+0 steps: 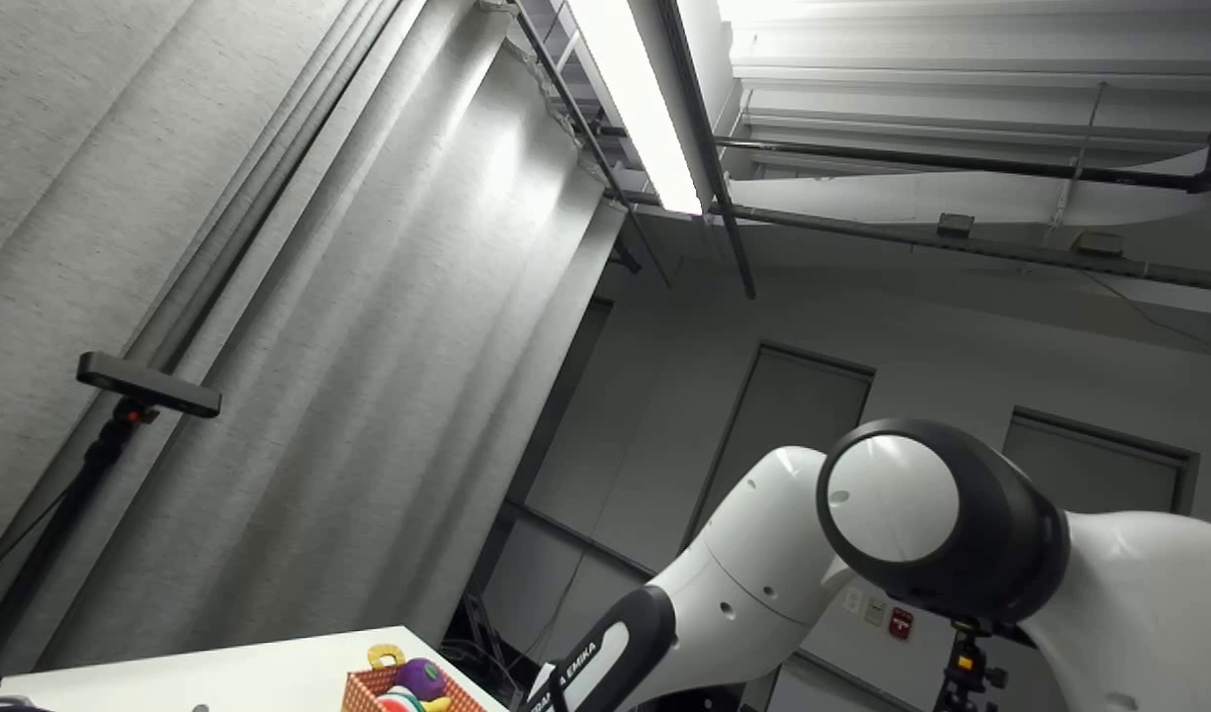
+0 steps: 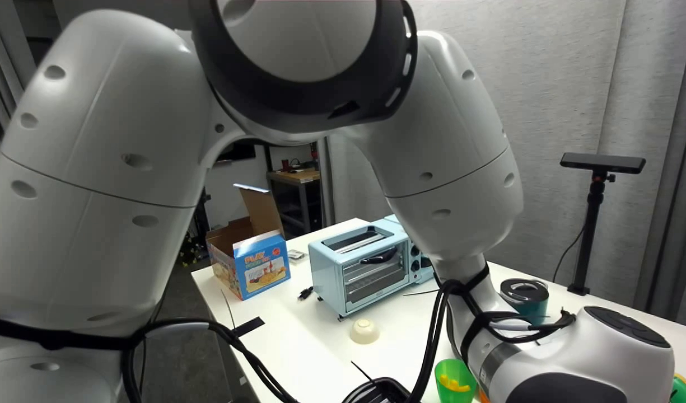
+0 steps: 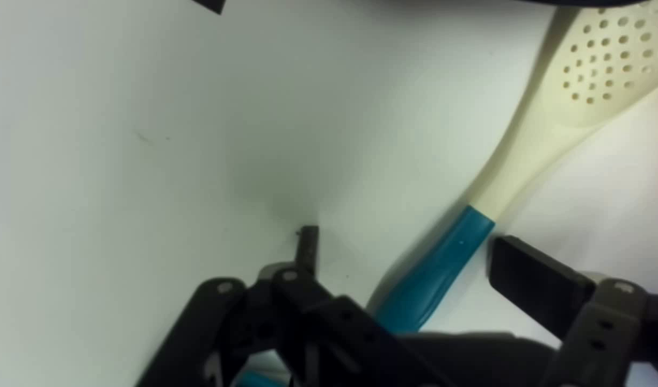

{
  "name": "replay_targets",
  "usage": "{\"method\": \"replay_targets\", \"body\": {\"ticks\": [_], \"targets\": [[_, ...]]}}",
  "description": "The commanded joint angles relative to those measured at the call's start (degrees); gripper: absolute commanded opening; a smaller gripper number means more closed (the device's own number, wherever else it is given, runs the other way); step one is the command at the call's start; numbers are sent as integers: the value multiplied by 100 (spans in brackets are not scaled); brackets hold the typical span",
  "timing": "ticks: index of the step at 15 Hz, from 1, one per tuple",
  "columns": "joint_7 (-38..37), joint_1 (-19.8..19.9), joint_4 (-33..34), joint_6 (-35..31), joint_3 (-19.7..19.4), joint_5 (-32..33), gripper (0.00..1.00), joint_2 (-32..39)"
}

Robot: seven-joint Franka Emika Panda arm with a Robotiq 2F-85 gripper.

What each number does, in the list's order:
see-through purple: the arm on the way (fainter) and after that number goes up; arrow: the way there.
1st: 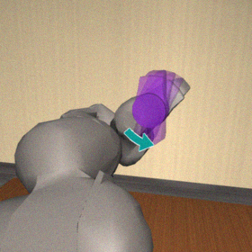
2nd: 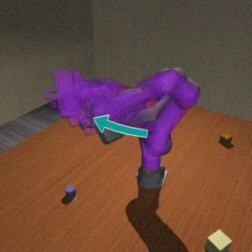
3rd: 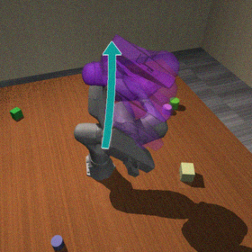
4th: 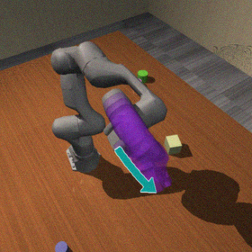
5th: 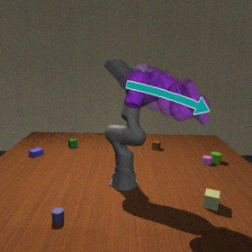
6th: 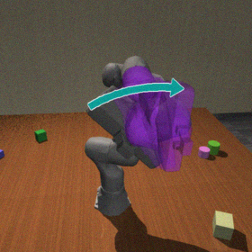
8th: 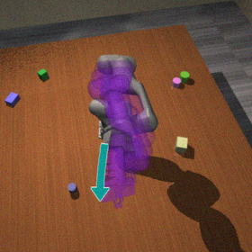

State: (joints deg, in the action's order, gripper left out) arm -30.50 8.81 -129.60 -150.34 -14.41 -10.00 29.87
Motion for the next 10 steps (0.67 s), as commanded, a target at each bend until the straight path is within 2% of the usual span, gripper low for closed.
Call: {"method": "replay_targets", "body": {"ticks": [1,3,4,5,10], "targets": [[148,28,166,-179,-18,-139,100,287],[116,-1,192,-178,-30,-131,100,323],[119,14,216,-170,-31,-144,75,323],[142,34,224,-159,-23,-154,74,322],[119,33,232,-142,-40,-168,37,303]]}}
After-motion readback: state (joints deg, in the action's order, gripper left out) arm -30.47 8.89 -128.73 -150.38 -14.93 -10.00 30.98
